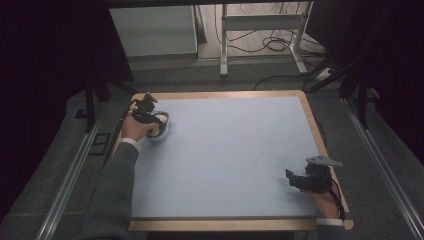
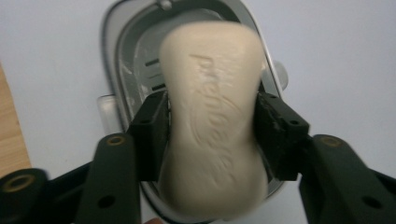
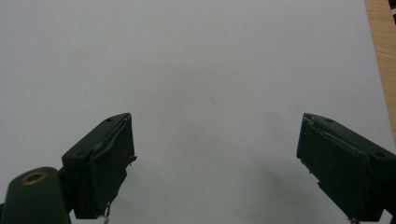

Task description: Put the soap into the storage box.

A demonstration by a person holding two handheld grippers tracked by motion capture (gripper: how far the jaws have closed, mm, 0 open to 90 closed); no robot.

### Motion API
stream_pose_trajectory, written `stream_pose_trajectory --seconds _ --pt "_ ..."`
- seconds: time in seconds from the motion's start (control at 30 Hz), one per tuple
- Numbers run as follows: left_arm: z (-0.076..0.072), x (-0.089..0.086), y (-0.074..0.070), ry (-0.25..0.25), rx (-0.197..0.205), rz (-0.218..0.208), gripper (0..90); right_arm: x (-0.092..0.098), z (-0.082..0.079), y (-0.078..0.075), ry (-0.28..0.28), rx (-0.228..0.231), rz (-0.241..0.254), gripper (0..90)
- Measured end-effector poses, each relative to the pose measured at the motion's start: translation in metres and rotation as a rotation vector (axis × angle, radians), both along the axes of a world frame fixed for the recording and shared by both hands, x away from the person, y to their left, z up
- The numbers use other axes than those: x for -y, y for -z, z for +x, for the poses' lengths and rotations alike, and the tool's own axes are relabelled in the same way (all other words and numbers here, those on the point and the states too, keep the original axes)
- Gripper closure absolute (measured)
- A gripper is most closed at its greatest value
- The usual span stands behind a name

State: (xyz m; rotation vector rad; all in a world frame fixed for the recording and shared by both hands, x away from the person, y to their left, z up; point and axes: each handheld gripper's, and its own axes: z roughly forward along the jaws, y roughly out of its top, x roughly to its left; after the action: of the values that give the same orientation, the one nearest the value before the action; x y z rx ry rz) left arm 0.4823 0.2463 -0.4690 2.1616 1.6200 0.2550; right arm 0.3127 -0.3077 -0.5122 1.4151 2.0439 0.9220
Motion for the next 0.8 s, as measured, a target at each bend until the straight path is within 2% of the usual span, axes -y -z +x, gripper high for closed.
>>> stream_pose_trajectory --seconds 0.1,0.17,0.47,0.6,0.8 --pt "-0.004 0.002 -0.007 0.025 0.020 -0.006 42.6 0.000 0.000 0.001 0.000 0.001 -0.002 11.1" --pt "-0.006 0.004 -0.011 0.021 0.038 -0.023 40.9 -0.001 0.000 0.000 -0.005 0.001 -0.003 11.1" --pt "-0.020 0.008 -0.024 0.061 0.082 -0.032 35.1 0.000 0.000 0.000 0.002 0.005 -0.001 11.1" --pt "-0.033 0.014 -0.030 0.107 0.117 -0.059 32.6 0.001 -0.001 -0.001 0.001 0.005 0.000 11.1" --pt "-0.057 0.027 -0.030 0.200 0.155 -0.083 29.7 -0.001 -0.001 -0.002 0.000 0.009 0.000 11.1"
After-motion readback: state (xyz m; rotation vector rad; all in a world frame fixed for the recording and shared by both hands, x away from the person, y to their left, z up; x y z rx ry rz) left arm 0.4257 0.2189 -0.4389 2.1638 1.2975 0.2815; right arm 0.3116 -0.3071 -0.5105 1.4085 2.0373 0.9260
